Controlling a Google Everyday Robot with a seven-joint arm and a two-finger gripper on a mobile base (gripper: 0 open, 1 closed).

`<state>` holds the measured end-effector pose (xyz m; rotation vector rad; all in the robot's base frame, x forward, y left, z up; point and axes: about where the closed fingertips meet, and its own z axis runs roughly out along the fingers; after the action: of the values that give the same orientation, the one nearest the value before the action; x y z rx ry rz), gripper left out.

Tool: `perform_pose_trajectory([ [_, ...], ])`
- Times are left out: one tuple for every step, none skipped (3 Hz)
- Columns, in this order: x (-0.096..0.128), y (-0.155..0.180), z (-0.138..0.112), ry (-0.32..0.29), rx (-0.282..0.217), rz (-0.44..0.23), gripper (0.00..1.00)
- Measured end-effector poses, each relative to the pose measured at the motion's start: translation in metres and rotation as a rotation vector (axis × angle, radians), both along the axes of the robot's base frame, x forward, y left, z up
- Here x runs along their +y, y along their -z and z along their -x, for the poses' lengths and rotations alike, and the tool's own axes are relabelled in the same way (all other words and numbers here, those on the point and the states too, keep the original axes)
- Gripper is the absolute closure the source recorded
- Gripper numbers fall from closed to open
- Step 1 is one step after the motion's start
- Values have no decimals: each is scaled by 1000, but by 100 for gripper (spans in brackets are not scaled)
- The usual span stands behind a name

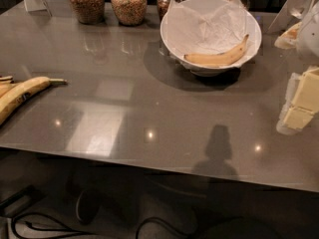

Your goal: Pick banana from white bowl

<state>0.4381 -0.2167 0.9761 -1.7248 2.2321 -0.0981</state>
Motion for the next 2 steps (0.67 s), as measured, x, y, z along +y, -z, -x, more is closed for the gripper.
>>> perform_pose_trajectory([
  [0,0,0,0,0,0,0],
  [3,4,-12,8,-17,-54,0],
])
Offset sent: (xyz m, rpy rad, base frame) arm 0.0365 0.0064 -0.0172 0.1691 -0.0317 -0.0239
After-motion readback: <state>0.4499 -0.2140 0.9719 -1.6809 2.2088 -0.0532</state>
